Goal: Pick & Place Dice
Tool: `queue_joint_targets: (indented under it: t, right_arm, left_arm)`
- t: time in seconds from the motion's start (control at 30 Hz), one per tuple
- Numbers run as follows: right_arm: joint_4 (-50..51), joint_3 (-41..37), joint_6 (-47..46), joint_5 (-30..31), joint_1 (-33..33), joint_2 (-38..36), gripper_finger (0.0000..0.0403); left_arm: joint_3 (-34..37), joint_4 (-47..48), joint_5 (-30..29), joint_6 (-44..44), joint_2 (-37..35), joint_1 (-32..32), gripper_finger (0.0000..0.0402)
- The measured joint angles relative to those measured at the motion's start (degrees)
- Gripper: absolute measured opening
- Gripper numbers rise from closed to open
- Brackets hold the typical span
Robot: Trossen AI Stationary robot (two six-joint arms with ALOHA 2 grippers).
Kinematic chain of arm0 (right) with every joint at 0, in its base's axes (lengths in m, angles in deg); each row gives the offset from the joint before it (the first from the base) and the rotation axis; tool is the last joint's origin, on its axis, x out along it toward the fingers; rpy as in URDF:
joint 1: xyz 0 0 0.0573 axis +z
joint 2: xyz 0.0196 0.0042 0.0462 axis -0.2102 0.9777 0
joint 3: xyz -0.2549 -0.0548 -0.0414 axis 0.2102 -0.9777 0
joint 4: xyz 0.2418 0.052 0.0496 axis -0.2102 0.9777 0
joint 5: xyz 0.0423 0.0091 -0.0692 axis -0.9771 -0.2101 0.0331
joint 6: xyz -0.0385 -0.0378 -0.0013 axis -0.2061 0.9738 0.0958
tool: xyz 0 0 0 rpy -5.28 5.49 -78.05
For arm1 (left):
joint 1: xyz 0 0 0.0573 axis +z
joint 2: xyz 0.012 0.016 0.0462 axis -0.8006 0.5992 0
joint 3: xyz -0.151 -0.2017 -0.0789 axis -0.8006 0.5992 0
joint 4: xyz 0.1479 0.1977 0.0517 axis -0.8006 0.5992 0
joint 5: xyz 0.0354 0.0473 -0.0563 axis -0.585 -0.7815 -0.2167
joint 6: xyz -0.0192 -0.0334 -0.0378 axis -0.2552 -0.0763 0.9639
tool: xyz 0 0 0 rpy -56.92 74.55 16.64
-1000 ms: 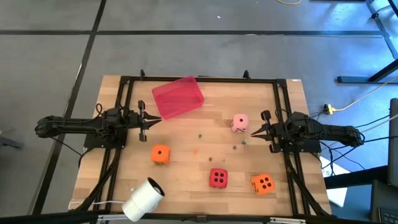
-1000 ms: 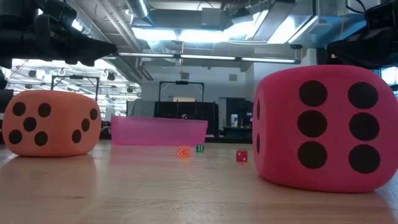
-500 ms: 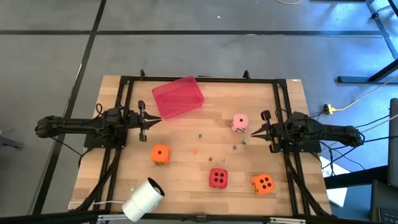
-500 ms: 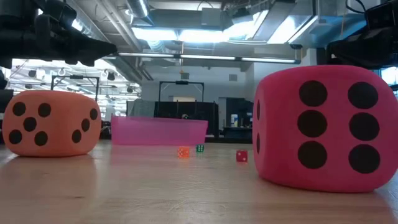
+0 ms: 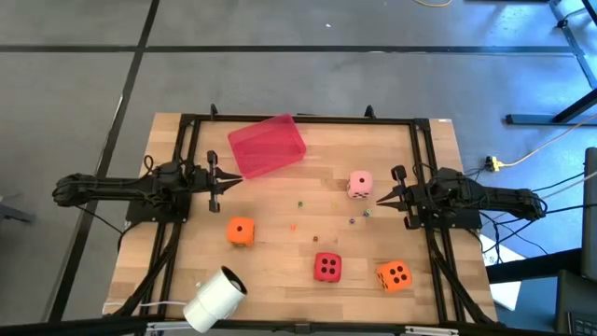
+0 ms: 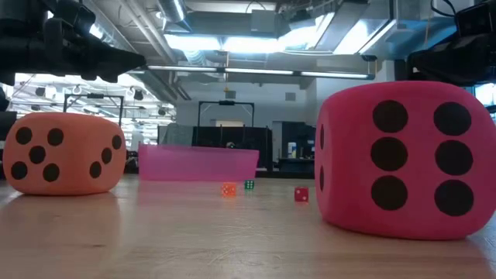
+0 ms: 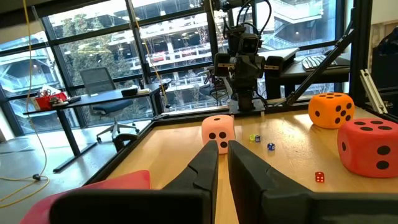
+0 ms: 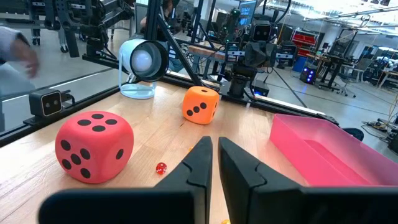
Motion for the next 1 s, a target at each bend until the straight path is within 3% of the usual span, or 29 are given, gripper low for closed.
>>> queue_joint_targets:
  t: [0.47, 0.63, 0.9, 1.0]
  right_arm:
    - [0.0, 0.0, 0.0, 0.0, 0.0, 0.0, 0.0029]
    - [0.0, 0.0, 0.0, 0.0, 0.0, 0.0, 0.0029]
    - [0.0, 0.0, 0.0, 0.0, 0.0, 0.0, 0.0029]
    - [0.0, 0.0, 0.0, 0.0, 0.0, 0.0, 0.0029]
  left_arm:
    - [0.0, -0.1, 0.0, 0.1, 0.0, 0.0, 0.0031]
    - [0.0, -1.3, 0.1, 8.8, 0.0, 0.0, 0.0031]
    - [0.0, -8.5, -1.0, 11.0, 0.0, 0.0, 0.0031]
    - [0.0, -9.1, 1.4, 11.0, 0.0, 0.0, 0.0031]
